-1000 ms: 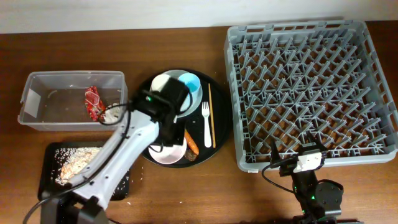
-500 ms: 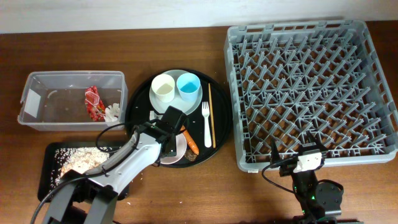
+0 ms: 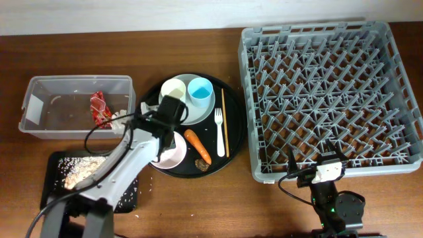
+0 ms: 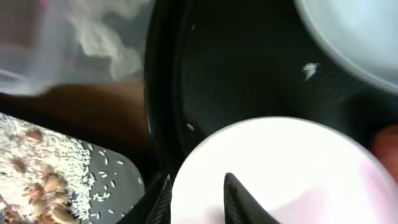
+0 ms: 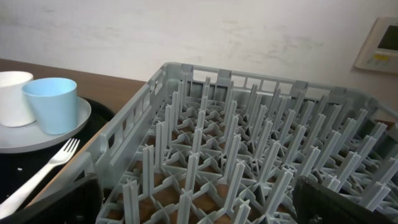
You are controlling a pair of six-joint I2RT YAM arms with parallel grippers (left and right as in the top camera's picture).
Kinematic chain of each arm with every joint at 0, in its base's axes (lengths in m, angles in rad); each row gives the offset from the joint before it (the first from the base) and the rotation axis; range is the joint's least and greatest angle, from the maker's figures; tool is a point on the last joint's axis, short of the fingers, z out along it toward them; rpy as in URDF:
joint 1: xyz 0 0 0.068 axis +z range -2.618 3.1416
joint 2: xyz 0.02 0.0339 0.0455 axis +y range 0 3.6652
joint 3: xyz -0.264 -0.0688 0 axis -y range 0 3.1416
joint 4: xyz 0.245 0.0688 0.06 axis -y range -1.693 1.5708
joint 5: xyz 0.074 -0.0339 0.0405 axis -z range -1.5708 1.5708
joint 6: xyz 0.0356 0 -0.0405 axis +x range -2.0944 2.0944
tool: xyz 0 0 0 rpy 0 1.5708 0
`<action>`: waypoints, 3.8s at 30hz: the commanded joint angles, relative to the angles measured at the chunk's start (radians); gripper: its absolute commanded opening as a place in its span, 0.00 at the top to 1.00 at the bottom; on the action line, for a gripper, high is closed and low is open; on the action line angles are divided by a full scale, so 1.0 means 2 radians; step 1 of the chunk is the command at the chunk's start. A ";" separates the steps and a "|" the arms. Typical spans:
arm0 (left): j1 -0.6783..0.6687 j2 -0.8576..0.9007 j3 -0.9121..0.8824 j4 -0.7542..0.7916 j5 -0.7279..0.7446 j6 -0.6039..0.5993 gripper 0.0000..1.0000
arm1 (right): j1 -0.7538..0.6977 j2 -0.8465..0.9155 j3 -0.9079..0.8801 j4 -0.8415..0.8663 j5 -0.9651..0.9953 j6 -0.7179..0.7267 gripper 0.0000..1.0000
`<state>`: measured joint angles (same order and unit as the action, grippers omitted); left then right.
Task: Sort waste into correct bins and load items into the dishwasher rack
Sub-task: 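Grasp the carrot on the round tray with the left gripper, then place the carrot onto the black tray, then grasp the brown food scrap on the round tray with the left gripper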
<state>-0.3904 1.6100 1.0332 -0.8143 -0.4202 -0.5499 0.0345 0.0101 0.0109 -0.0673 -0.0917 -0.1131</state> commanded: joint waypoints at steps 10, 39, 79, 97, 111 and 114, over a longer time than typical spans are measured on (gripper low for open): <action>-0.115 -0.049 0.103 0.005 0.149 -0.172 0.60 | 0.002 -0.003 -0.003 -0.002 -0.001 -0.003 0.01; -0.145 0.149 0.067 0.067 0.045 -0.304 0.60 | 0.002 -0.003 -0.003 -0.002 -0.001 -0.003 0.01; 0.360 -0.187 -0.177 0.033 0.027 -0.276 0.90 | 0.002 -0.003 -0.003 -0.002 -0.001 -0.003 0.01; 0.205 -0.324 -0.103 0.048 0.332 0.014 0.59 | 0.002 -0.003 -0.003 -0.002 -0.001 -0.003 0.01; -0.148 -0.085 -0.103 0.153 0.166 -0.070 0.62 | 0.002 -0.003 -0.003 -0.002 -0.001 -0.003 0.01; -0.176 -0.079 -0.103 0.153 0.102 -0.073 0.61 | 0.002 -0.003 -0.003 -0.002 -0.001 -0.003 0.01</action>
<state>-0.7132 1.4364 0.8120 -0.5106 -0.1020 -0.6762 0.0345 0.0101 0.0109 -0.0673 -0.0917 -0.1131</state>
